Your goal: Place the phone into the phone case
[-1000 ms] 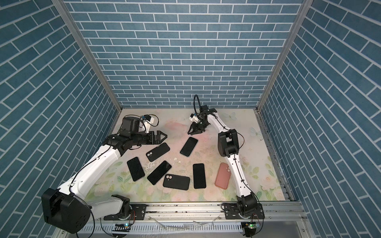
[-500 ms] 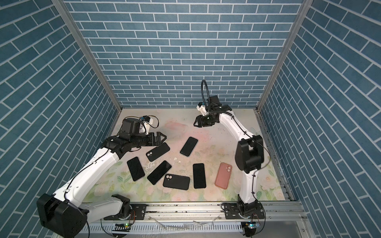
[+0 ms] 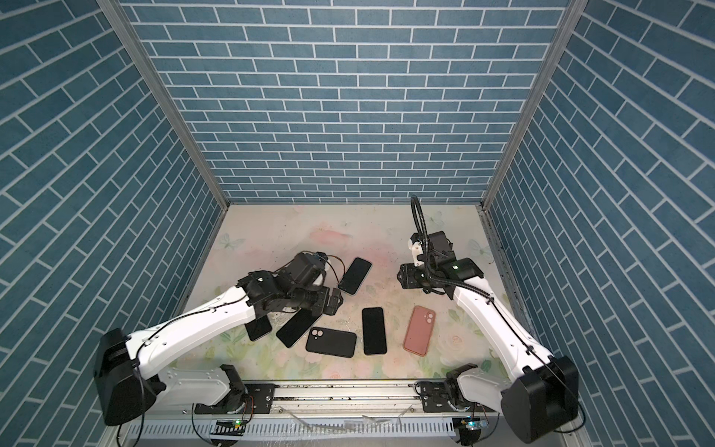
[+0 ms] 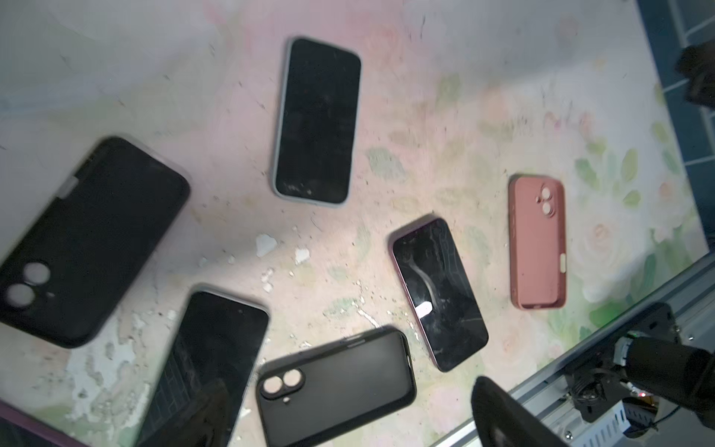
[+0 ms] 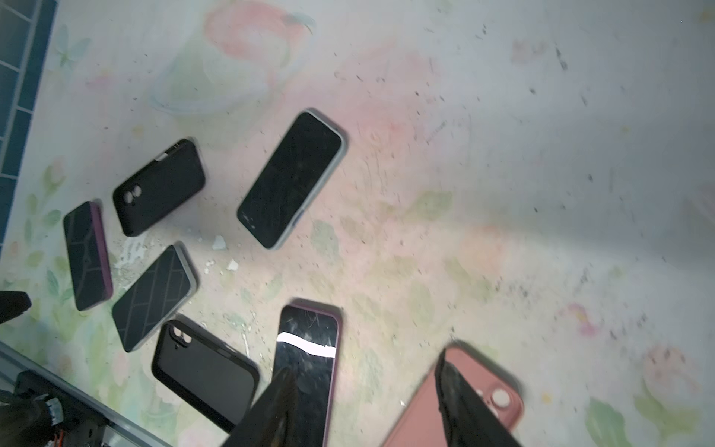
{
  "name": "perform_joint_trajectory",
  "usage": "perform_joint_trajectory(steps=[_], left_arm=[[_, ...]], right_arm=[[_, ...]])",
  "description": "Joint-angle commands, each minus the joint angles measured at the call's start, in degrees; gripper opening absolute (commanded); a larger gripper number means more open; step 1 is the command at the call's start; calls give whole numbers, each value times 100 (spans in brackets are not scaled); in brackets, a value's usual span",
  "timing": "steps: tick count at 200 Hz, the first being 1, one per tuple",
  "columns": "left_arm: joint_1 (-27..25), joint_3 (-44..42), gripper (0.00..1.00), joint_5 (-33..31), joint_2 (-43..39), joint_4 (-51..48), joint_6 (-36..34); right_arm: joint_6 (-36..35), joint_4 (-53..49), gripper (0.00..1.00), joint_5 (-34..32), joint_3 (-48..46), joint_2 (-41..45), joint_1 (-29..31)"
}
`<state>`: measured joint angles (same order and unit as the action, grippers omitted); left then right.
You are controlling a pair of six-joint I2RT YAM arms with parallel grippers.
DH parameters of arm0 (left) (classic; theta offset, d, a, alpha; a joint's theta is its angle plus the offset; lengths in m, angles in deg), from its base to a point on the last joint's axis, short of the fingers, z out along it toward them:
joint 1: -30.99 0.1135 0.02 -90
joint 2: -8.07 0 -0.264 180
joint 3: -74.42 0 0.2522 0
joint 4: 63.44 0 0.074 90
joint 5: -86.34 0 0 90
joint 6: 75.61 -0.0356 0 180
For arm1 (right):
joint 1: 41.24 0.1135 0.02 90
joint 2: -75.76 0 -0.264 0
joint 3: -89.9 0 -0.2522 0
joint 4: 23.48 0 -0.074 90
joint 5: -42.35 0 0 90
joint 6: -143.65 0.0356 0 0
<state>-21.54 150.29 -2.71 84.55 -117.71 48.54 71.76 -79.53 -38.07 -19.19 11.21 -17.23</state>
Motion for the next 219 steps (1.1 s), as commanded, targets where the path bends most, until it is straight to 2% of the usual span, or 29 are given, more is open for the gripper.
perform_joint_trajectory(steps=[1,32,68,88,115,143,180,219], left_arm=[[-553,172,100,-374,467,-251,924],[-922,257,100,-253,1053,-6,1513],[-943,-169,100,277,1264,1270,2158],[-941,-93,100,410,1501,1614,2280],[-846,8,100,662,1845,2011,2414],[-473,-242,100,1064,1998,2575,2653],[159,1,99,1527,2152,2483,2163],[479,799,99,2152,2727,2089,1487]], right_arm=[[518,-342,62,-364,-345,750,7],[851,-195,63,297,-1056,1297,14],[1221,-51,63,1033,-1769,1859,24],[1489,36,63,1362,-2081,2155,67],[1937,326,62,1615,-2497,2415,233],[2199,452,62,1638,-2720,2379,505],[2659,1107,62,1731,-2961,2126,1273],[3092,1924,63,1407,-3025,1185,2372]])
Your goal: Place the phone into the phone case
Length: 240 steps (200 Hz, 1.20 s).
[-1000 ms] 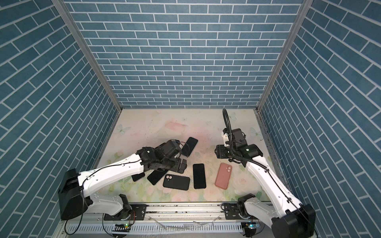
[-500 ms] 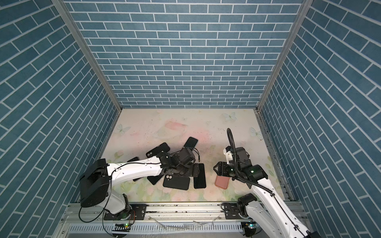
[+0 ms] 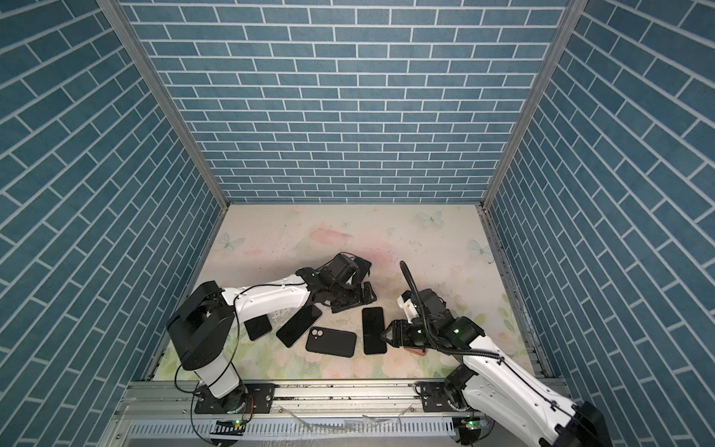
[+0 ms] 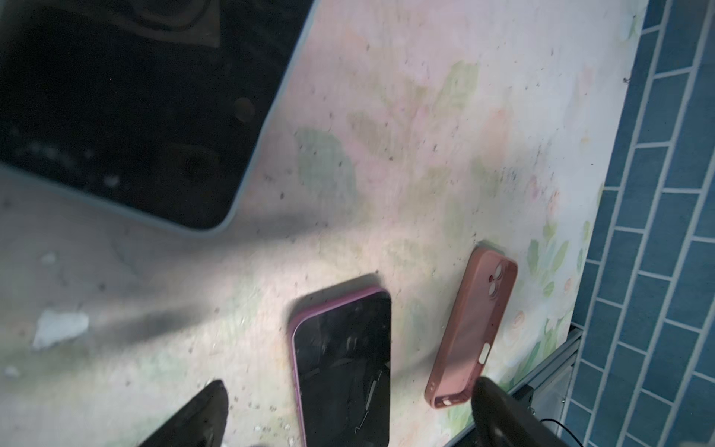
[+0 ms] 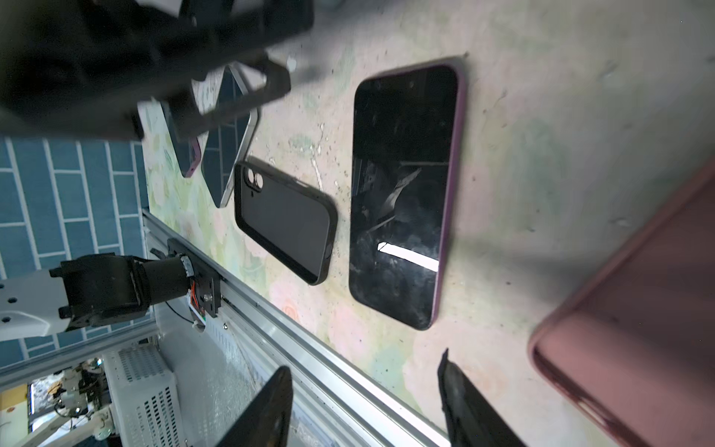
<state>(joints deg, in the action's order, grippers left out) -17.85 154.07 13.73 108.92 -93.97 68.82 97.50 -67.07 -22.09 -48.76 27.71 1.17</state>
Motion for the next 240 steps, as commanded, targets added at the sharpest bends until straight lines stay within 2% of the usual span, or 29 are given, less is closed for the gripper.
perform_joint_trajectory(steps=[1,28,55,122,146,203,240], left_arm=[[115,436,99,510,301,-301,-549],[256,518,98,569,356,-348,-618],[402,301,98,470,145,-344,-575],[891,-98,97,341,-520,-494,-612],[1011,-108,97,340,-607,-595,-697],[1127,-119,97,330,-703,-687,-785],[1124,-228,97,270,-876,-678,-754]], right_arm=[[531,701,63,-205,-63,-502,566],[730,1198,66,-460,-15,-1159,1174],[894,1620,67,-526,7,-1639,1479],[969,1962,68,-484,29,-2271,1565],[997,1945,68,-372,-15,-2257,1611],[1046,1513,68,-447,-190,-1608,1794],[938,1520,68,-409,-178,-1857,1832]])
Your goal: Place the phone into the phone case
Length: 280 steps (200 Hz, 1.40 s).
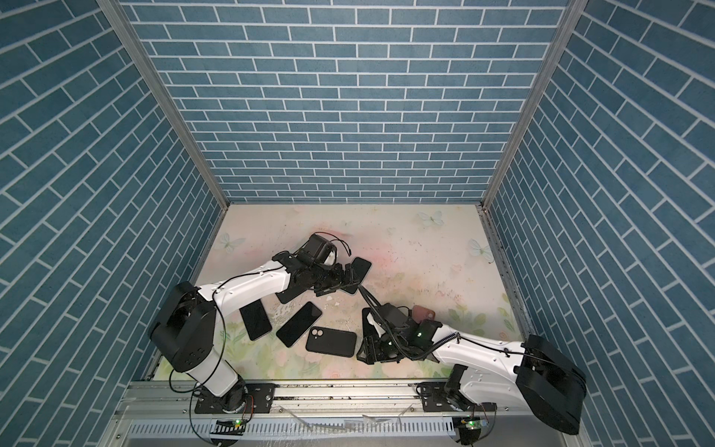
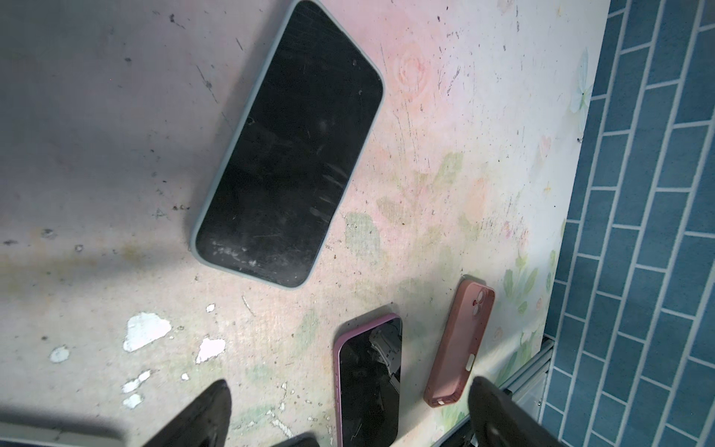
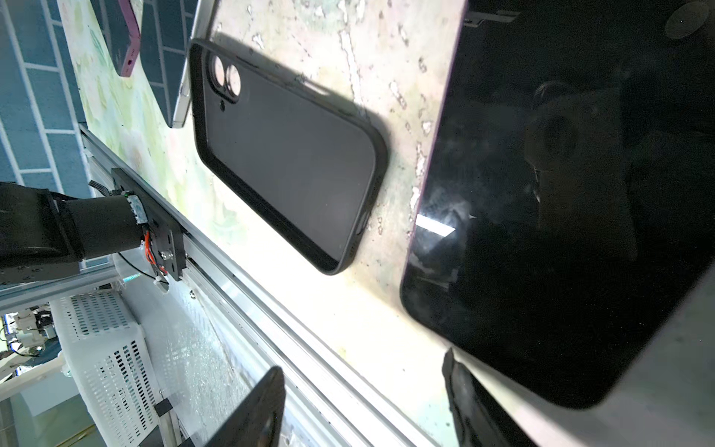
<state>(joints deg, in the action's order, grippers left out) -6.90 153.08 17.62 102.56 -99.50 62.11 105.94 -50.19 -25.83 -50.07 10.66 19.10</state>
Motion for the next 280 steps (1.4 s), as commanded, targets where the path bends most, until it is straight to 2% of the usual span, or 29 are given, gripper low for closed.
perform_joint_trajectory(steps=[1,62,96,125,164,234,260,280], left_arm=[[28,-133,97,-122,-244,-125,-81],[34,-249,98,-306,-593,-334,-100],[36,-357,98,-444,-803,-443,-130],[45,-455,98,-549,-986,-517,-145],[83,-664,98,-736,-1352,-590,-73],[185,-1206,99,-987,-2224,-710,206],[185,-1258,100,-1020,-2338,-734,295],[169,-1419,100,-868,-2428,-485,485]], right_arm=[[91,-161,68,-37,-44,-165,40],[-63,149,68,-580,134,-542,-65],[-77,619,68,-638,133,-752,-515],[-238,1053,68,-324,345,-1192,-937],[-527,1204,68,141,1113,-2198,-1121],[-1157,853,68,1084,2611,-3337,-1940],[-1451,508,68,1431,3071,-3347,-2134],[-1776,53,68,1391,3294,-3026,-2411]])
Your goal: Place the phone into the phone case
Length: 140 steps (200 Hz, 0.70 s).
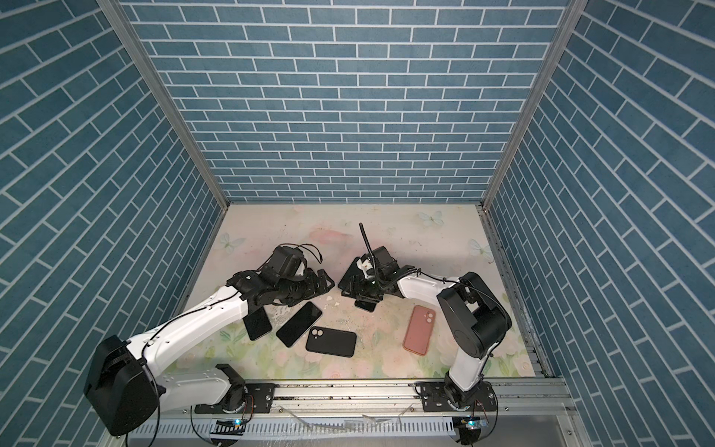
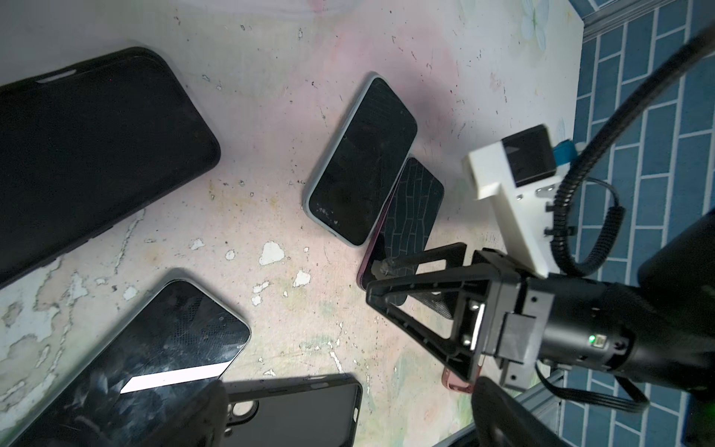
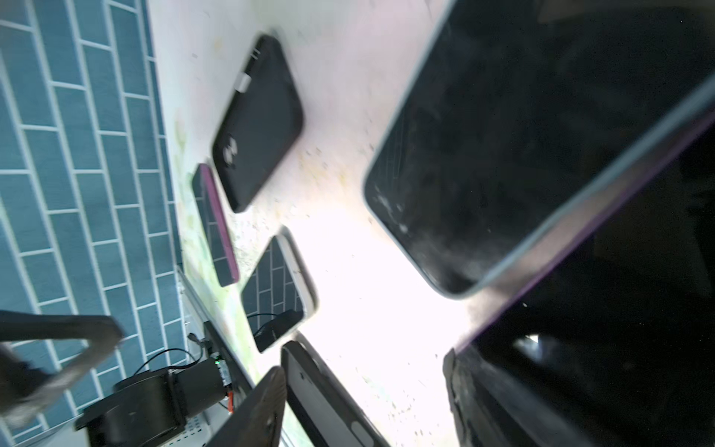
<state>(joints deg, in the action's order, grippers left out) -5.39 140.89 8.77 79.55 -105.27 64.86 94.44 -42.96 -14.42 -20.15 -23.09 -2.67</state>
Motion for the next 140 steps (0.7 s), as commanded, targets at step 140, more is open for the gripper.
perform_joint_trajectory(steps=[140], left_arm=[[-1440,-409,100,-73,1834,3140,2111]], right_arm=[[-2177,-2059,70,-9,1587,-1018,-1844]])
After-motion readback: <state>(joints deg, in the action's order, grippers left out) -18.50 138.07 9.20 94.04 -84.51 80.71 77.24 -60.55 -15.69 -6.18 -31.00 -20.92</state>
